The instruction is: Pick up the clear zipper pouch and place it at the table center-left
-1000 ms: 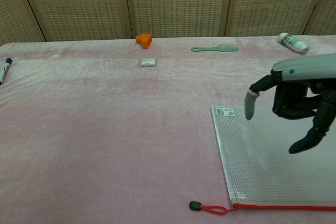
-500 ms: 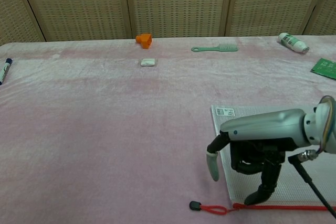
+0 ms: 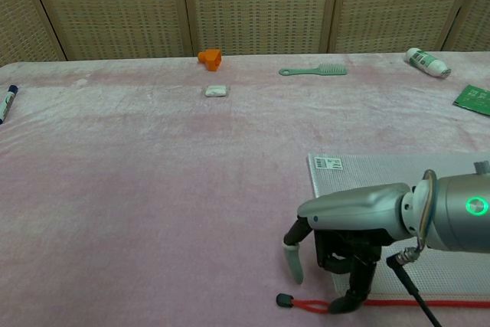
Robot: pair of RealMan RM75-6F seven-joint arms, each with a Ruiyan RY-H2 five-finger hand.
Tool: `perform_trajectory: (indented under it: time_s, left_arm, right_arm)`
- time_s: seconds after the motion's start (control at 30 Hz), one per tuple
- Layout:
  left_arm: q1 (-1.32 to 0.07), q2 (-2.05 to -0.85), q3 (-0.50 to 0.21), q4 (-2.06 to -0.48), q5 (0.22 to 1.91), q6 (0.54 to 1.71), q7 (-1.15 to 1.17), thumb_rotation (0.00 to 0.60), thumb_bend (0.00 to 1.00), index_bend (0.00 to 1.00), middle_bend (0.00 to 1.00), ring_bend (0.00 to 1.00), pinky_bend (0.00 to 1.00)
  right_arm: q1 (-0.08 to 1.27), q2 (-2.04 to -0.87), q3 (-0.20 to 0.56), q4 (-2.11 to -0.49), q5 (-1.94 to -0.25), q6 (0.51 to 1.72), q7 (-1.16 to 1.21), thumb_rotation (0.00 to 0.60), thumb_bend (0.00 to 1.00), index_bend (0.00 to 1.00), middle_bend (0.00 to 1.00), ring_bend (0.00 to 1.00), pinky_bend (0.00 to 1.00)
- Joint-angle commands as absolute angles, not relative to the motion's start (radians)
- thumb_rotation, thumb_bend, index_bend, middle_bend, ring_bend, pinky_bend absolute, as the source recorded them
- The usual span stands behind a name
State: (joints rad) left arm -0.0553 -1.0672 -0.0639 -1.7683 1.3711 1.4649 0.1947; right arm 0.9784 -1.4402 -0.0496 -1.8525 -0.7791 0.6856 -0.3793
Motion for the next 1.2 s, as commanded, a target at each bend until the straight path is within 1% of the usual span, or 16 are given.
perform_trajectory:
  time_s: [0.03,0.47,0.7,0.97,1.2]
  left_arm:
    - [-0.056,-1.069,-0.063,-1.767,1.374,1.467,0.195,0.6,0.0,0.0,0.0,0.0,0.0]
    - [-0.056,-1.069,-0.06,-1.768,1.377,1.471,0.193,0.6,0.0,0.0,0.0,0.0,0.0]
    - [-0.058,-1.068,-0.059,-1.768,1.375,1.469,0.192,0.6,0.0,0.0,0.0,0.0,0.0]
    - [-0.058,-1.068,-0.059,-1.768,1.373,1.47,0.189,0.6,0.0,0.0,0.0,0.0,0.0]
    - [-0.058,-1.067,-0.058,-1.768,1.376,1.47,0.186,0.6,0.0,0.0,0.0,0.0,0.0]
  right_arm:
    - [0.986,-1.449,-0.053,-1.848,-0.768,0.688,-0.379,0.6,0.43,0.46,0.96,0.93,1.0]
    - [0.992,-1.476,-0.085,-1.847,-0.784,0.711,-0.387,0.6,0.43,0.48,0.96,0.93,1.0]
    - [0.993,-1.483,-0.083,-1.846,-0.789,0.715,-0.379,0.6,0.43,0.49,0.96,0.93,1.0]
    - [1.006,-1.499,-0.101,-1.843,-0.781,0.718,-0.401,0.6,0.43,0.5,0.96,0.93,1.0]
    - [0.994,-1.511,-0.099,-1.833,-0.821,0.754,-0.408,0.6,0.44,0.52,0.96,0.93,1.0]
